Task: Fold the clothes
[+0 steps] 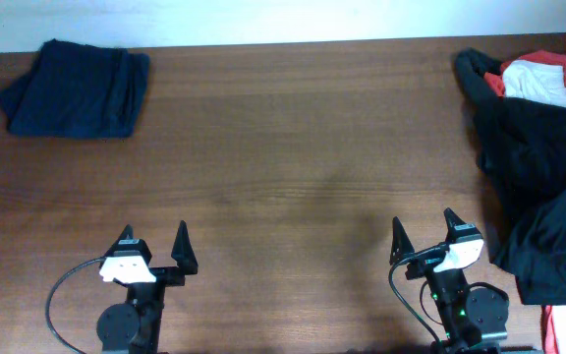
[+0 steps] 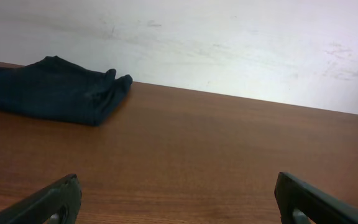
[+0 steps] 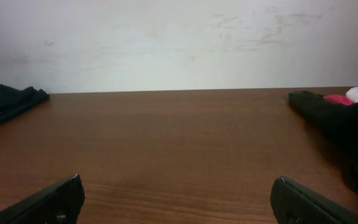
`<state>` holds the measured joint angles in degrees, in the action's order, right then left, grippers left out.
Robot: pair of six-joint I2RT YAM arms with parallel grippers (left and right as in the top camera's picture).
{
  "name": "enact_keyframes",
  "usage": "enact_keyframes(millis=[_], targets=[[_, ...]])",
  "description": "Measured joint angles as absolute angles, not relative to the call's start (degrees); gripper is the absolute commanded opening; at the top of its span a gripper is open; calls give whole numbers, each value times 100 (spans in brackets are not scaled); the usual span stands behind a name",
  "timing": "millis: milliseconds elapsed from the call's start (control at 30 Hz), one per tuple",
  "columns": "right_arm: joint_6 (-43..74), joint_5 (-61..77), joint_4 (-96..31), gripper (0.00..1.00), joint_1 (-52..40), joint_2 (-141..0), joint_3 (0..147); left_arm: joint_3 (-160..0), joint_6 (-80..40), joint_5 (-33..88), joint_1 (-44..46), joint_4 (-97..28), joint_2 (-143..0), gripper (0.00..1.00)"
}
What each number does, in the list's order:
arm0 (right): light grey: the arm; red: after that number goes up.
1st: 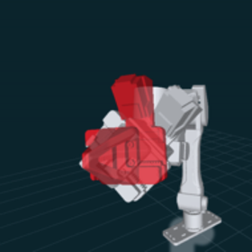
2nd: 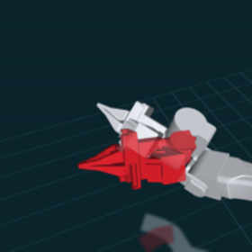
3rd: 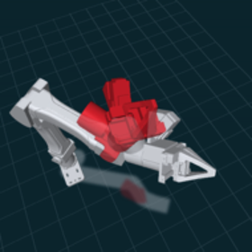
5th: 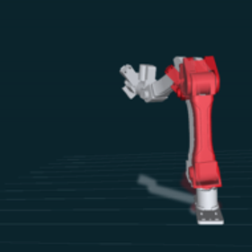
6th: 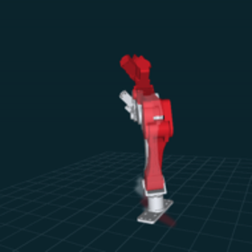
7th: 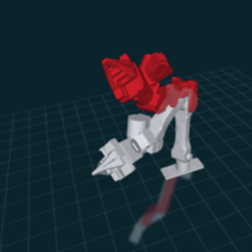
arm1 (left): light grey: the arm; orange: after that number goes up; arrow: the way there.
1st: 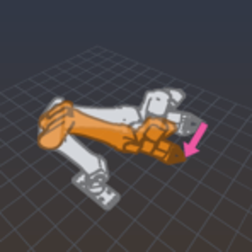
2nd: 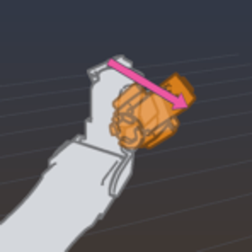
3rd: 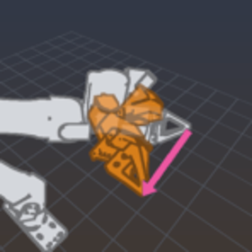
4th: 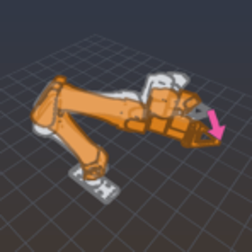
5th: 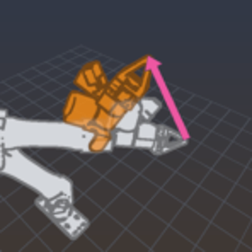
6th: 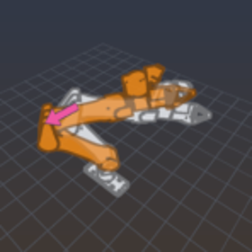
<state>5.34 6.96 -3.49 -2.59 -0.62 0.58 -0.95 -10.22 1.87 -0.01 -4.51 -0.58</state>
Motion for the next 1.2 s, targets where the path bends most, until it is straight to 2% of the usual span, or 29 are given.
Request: enact_keyframes(millis=[733,800,833,900,1000,1033,1167,1200], targets=[[563,725,-338,99,-259,-62,58,-95,-1022,187,-1,-451,-58,99],[1000,1291,-272,99,-252,-62,58,-95,-1022,187,-1,-451,-58,99],[1929,2331,-250,98,-244,-62,58,-95,-1022,189,-1,-451,-58,99],[2939,3481,106,99,-244,-75,58,-95,-1022,187,-1,-451,-58,99],[3487,3555,1955,99,-244,-62,93,-95,-1017,187,-1,-451,-64,99],[3588,3267,1927,99,-244,-60,143,-95,-1011,187,-1,-451,-64,99],[2978,2034,840,99,-244,-1190,1796,-95,-1007,187,-1,-451,-67,99],[2432,1850,-32,99,-244,-2191,2908,-95,-1007,180,-1,-467,-67,99]])
